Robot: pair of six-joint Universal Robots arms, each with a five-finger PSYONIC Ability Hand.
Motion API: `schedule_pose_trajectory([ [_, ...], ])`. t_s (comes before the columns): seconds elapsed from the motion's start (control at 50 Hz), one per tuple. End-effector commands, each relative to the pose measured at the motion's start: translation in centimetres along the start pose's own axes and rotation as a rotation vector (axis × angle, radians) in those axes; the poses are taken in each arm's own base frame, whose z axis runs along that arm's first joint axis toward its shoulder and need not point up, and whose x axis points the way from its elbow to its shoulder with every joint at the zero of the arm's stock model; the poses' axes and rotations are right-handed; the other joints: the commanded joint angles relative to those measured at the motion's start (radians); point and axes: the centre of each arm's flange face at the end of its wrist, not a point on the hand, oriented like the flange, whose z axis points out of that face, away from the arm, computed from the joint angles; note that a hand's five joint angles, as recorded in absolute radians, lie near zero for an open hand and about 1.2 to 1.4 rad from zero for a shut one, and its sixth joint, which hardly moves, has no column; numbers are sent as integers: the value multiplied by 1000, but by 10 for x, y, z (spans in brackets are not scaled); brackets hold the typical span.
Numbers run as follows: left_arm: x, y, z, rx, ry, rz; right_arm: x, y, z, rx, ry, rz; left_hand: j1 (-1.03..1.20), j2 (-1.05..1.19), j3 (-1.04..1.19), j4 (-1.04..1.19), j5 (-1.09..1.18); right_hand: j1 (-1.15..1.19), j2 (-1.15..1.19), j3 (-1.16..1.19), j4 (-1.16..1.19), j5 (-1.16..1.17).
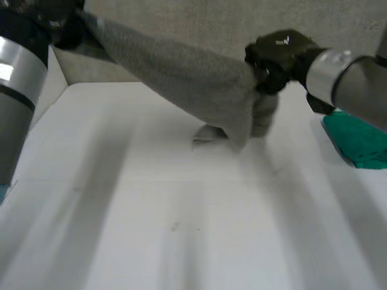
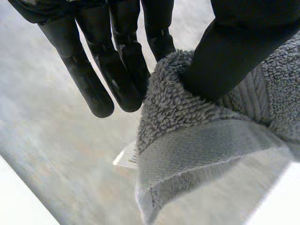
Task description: Fold the laundry.
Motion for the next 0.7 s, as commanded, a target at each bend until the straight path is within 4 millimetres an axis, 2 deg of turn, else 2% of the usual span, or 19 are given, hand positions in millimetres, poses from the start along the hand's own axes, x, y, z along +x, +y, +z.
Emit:
schedule_pose_trajectory([
  [0.02,38,73,-33,-236,128,-7,-60,73,-54,-257,-197,-181,250,200,205,199,258,427,227,219,209,235],
  [0.04,46,89,-42,-294,157,-6,-66,80,-56,-274,-217,-186,250,200,205,199,258,427,227,219,209,235],
  [0.08,54,103,-51,-350,187,-6,-80,91,-60,-300,-255,-191,250,200,205,199,258,427,227,219,209,235],
  [0.1,61,116,-61,-401,215,-6,-90,103,-62,-329,-281,-193,250,200,205,199,258,311,111,104,94,120],
  [0.16,70,134,-76,-483,257,0,-100,123,-57,-389,-311,-190,250,200,205,199,258,-222,-422,-429,-440,-413],
  [0.18,77,142,-86,-530,289,-1,-98,131,-52,-419,-295,-189,184,134,138,133,192,-442,-642,-649,-660,-633],
  [0.22,82,147,-96,-572,321,-3,-92,133,-47,-427,-257,-194,87,37,41,36,95,-561,-761,-768,-779,-752],
  [0.32,88,145,-117,-681,404,-4,-79,120,-43,-369,-152,-203,-719,-769,-765,-770,-711,-685,-885,-892,-902,-876],
  [0.36,89,141,-119,-696,424,-6,-69,116,-44,-348,-114,-196,-765,-815,-811,-816,-757,-685,-885,-892,-903,-876],
  [0.38,86,135,-117,-694,425,-9,-58,117,-47,-354,-79,-181,-782,-832,-828,-834,-775,-694,-894,-901,-911,-885],
  [0.46,79,121,-105,-647,399,-16,-41,127,-58,-389,-37,-160,-800,-850,-846,-851,-792,-703,-903,-910,-920,-894],
  [0.56,73,114,-83,-586,369,-21,-35,139,-73,-433,-14,-155,-797,-847,-843,-848,-790,-679,-879,-886,-897,-870],
  [0.62,75,124,-70,-587,383,-36,-24,155,-77,-458,21,-186,-788,-839,-834,-840,-781,-670,-870,-878,-888,-861],
  [0.64,79,134,-64,-601,405,-52,-18,162,-78,-468,43,-204,-783,-833,-828,-834,-775,-667,-867,-875,-885,-859],
  [0.7,83,146,-58,-633,425,-73,-8,172,-79,-474,78,-226,-777,-827,-823,-828,-769,-650,-850,-857,-868,-841],
])
